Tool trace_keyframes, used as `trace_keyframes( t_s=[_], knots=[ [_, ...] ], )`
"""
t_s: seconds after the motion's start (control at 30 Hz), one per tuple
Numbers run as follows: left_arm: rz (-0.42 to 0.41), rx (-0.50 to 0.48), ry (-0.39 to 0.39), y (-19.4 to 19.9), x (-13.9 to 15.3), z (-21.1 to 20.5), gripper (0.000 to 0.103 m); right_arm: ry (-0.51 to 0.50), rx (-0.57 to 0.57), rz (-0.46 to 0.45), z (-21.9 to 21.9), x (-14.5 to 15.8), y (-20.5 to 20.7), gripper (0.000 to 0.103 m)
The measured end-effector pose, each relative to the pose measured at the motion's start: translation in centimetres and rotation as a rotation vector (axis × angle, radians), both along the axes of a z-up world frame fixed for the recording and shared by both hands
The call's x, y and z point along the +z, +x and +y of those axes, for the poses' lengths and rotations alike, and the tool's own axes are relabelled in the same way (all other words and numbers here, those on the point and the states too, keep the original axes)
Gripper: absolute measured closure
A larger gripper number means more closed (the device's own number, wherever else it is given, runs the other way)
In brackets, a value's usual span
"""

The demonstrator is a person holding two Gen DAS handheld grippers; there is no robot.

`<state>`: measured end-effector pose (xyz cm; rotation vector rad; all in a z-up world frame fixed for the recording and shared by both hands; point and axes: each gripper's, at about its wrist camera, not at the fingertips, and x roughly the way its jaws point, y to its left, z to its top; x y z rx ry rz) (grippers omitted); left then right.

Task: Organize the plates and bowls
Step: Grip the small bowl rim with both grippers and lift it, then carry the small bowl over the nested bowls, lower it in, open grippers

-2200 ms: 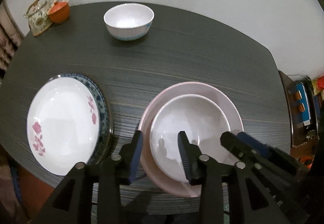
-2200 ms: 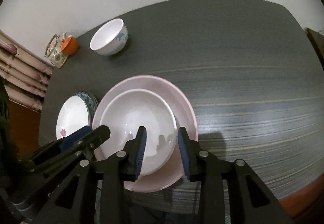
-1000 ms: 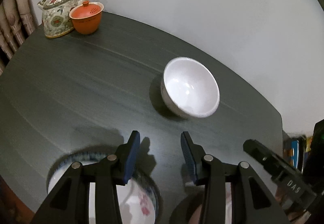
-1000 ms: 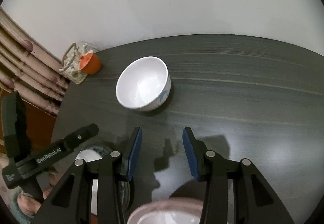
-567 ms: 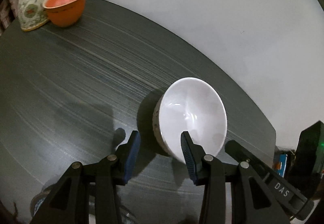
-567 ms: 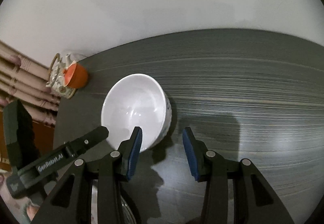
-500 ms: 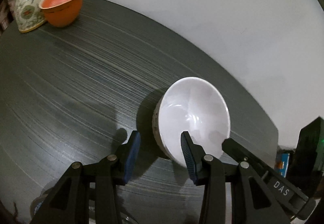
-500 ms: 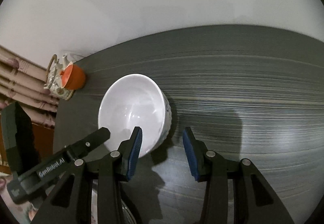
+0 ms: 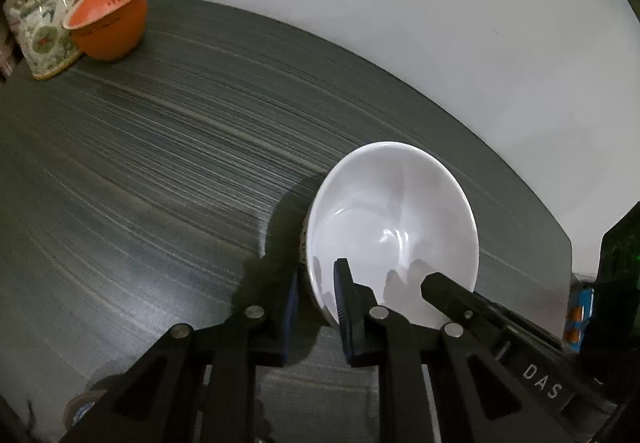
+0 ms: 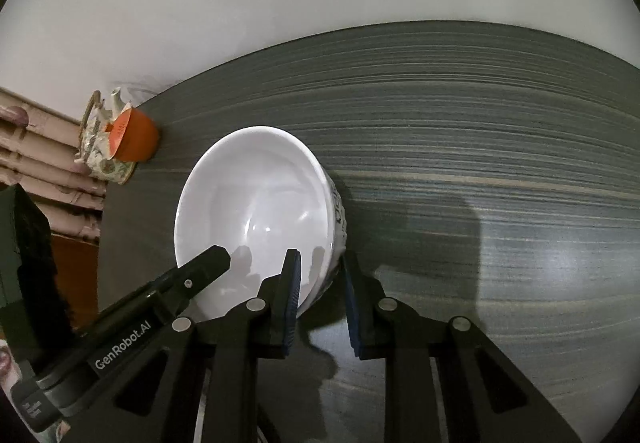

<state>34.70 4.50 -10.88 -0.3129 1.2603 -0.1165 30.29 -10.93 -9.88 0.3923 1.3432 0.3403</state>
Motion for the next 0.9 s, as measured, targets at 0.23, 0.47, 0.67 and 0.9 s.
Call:
trace_keyframes(
  t_s=[0.23, 0.47, 0.67, 0.9],
  knots=[
    [-0.045, -0.034, 0.036, -2.9, 3.1, -1.6, 0.085, 0.019, 0.002, -0.049, -1.4, 3.0, -2.8, 0.083],
    [-0.094, -0.067, 0.033, -7.3, 6.7, -2.7, 0.085, 0.02, -0.018, -0.128, -4.1, 7.5, -7.7, 0.083],
    [-0.119, -0.1, 0.036, -11.9, 8.7, -3.4, 0.085, 0.042, -0.06, -0.152, -6.4, 10.3, -12.4, 0.083],
    [-0.146, -0.142, 0.068, -18.1, 10.7, -4.6, 0.085, 0.03, -0.088, -0.167, -7.7, 12.2, -17.8, 0.083]
  ],
)
